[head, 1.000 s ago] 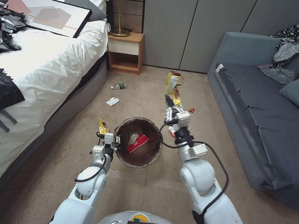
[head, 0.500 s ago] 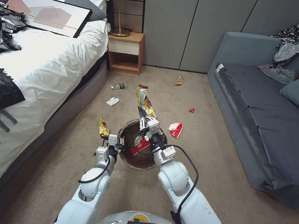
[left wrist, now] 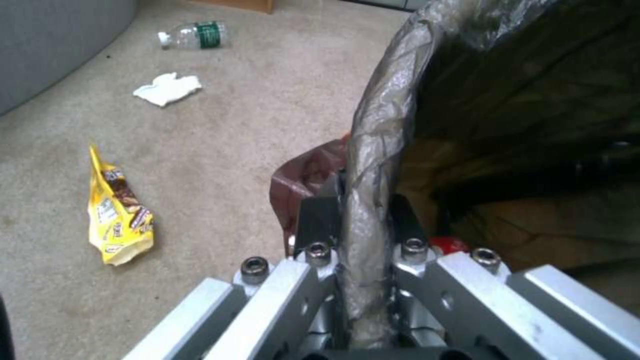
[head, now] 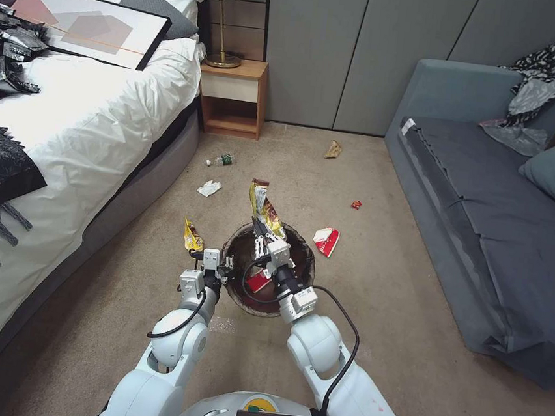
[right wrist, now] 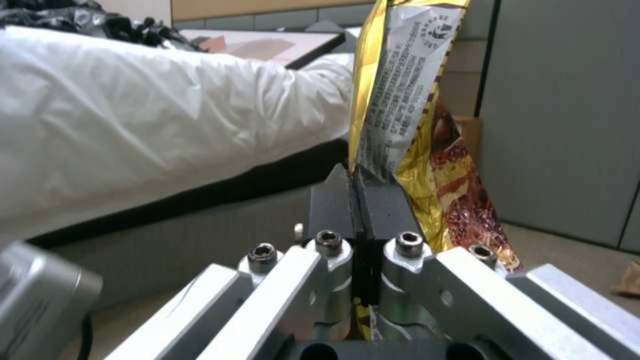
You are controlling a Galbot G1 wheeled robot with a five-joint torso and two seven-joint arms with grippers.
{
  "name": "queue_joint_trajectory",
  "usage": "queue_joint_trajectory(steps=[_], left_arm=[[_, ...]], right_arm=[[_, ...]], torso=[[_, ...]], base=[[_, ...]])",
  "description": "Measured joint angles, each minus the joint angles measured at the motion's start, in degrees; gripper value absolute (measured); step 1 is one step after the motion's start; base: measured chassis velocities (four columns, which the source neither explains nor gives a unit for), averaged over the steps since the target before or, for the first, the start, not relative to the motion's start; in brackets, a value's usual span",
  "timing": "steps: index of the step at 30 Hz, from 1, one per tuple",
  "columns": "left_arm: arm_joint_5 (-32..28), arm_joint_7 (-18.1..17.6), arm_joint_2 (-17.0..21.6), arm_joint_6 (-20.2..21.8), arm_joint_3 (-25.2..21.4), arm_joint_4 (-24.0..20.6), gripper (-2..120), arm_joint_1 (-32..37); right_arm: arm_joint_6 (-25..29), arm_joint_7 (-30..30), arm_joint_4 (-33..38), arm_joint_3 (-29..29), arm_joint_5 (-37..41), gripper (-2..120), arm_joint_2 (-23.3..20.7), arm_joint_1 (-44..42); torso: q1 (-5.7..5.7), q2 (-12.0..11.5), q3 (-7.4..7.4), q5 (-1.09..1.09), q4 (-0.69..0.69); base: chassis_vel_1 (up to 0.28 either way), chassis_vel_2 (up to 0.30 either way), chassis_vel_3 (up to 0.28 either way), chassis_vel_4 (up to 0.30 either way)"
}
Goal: Pick up the trash bin, then pick up the garbage from the floor and place it into the trash bin.
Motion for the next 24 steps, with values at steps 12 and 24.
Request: queue_joint_trajectory(steps=[12,24], left_arm=[[-3.43,-1.6,0.01,1.83,0.31,-1.21,2,-0.14],[-6.29,-2.82,-0.12,3.65,0.51,-2.23,2,-0.09]], right_arm=[[1.39,0.14,-1.59,0.35,-1.09,0,0.34,-3.25],[2.14,0.35,-2.64,0.97,-2.18,24,0.4,-4.52]], torso=[[0.0,0.0,0.0,0.0,0.0],[0.0,0.0,0.0,0.0,0.0]], base=[[0.0,0.0,0.0,0.0],[0.0,0.0,0.0,0.0]])
